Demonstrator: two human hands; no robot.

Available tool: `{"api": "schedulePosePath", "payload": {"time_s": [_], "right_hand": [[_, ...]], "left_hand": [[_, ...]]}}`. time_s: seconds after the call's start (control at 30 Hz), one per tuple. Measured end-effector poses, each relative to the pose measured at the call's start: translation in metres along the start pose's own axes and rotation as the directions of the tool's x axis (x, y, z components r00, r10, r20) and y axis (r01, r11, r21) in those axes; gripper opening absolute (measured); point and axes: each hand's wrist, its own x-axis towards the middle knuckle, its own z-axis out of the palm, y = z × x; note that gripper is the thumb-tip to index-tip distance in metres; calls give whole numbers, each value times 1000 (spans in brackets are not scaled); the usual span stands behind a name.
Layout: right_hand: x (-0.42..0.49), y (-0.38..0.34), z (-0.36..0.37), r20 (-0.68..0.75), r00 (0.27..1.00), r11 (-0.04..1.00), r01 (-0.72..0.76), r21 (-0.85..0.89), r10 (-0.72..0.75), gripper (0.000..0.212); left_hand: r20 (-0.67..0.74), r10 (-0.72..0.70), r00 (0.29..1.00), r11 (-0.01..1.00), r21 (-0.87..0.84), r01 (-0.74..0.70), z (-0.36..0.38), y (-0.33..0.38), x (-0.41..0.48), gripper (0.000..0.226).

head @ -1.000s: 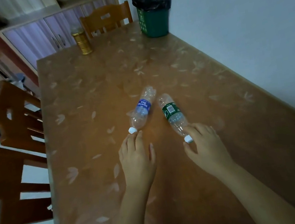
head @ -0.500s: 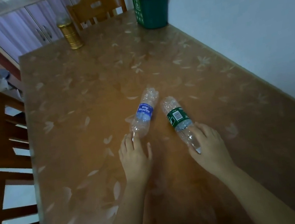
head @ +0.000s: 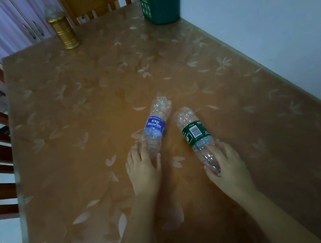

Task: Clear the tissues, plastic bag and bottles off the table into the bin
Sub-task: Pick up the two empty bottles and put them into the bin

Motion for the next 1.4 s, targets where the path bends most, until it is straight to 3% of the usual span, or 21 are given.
{"api": "schedulePosePath", "payload": {"time_s": [0.33, 0.83, 1.17, 1.4], "right_hand": [[-2, 10, 13, -4, 994, 986, -103, 133, 105, 65], [-25, 10, 1, -42, 987, 936, -133, 326, 154, 64], [-63, 1, -34, -56, 991, 942, -94, 323, 118, 62], [-100, 0, -68, -58, 997, 948, -30, 316, 51, 60]], "left_hand": [[34, -148, 988, 956, -251, 152, 9, -1, 8, 58], [16, -328, 945, 852, -427, 303, -14, 3, -30, 60], [-2, -374, 927, 796, -514, 320, -65, 31, -94, 57], [-69, -313, 947, 832, -501, 239, -100, 52, -149, 57]]}}
